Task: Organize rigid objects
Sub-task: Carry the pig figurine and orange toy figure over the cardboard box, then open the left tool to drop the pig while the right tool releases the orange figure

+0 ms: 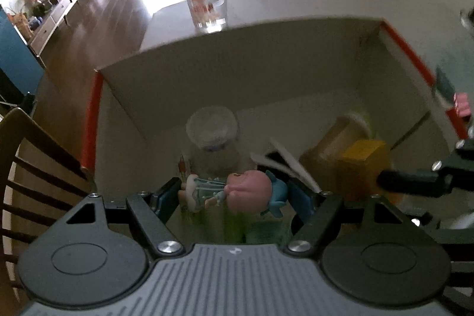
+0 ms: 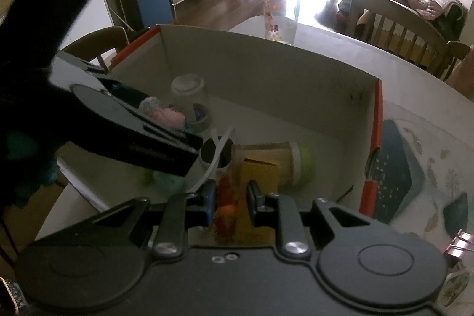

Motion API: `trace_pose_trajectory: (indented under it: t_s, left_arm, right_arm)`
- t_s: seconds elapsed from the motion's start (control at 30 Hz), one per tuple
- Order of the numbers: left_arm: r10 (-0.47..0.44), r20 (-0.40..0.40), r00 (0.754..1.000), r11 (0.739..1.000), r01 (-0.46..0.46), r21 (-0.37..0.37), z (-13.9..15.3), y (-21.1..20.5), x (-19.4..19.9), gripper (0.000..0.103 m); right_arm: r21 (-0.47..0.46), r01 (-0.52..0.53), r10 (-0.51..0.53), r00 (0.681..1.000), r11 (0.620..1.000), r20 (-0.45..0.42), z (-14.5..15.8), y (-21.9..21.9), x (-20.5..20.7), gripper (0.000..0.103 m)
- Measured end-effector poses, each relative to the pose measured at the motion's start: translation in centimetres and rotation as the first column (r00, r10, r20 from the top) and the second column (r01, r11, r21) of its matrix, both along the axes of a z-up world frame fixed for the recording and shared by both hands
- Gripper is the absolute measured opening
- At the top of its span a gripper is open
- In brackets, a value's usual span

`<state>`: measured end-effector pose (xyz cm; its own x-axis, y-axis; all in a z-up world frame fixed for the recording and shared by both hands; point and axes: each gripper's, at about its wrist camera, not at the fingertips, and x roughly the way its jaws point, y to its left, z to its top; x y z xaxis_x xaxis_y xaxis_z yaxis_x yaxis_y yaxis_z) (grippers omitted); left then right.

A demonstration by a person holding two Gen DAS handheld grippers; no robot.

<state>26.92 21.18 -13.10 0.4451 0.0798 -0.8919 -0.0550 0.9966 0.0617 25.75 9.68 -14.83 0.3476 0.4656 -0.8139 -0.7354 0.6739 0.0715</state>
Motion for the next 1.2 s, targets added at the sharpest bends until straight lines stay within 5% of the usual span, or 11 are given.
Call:
trace_pose_trajectory:
  t_s: [0.27, 0.5, 0.87, 1.2]
  left_arm:
    - [-0.011, -0.135, 0.991, 1.000, 0.009, -0.022, -1.1, 0.0, 0.9, 0.078]
    - [-0.007, -0.131, 0.991, 1.000, 0.004, -0.019, -1.1, -0.1, 0.7, 0.078]
    - [0.027, -0.016, 1.000, 0.998, -0.028, -0.051, 0.8, 0.1, -3.1, 0.078]
    - [0.035, 0.131, 0.991, 0.999, -0.030, -0.041, 5.6, -1.2, -5.4, 0.078]
  right_arm:
    - [0.012, -0.001, 0.001, 1.000, 1.000, -0.003, 0.3, -0.1, -0.1, 0.026]
    - [0.040, 0.010, -0.009, 1.000, 0.999, -0.015, 0.9, -0.9, -0.4, 0.034]
    - [0.100, 0.024, -0.024, 1.000, 0.995, 0.000, 3.3, -3.0, -1.5, 0.040]
    - [0.160, 0.034, -0.039, 0.999, 0.987, 0.029, 5.9, -4.5, -2.9, 0.041]
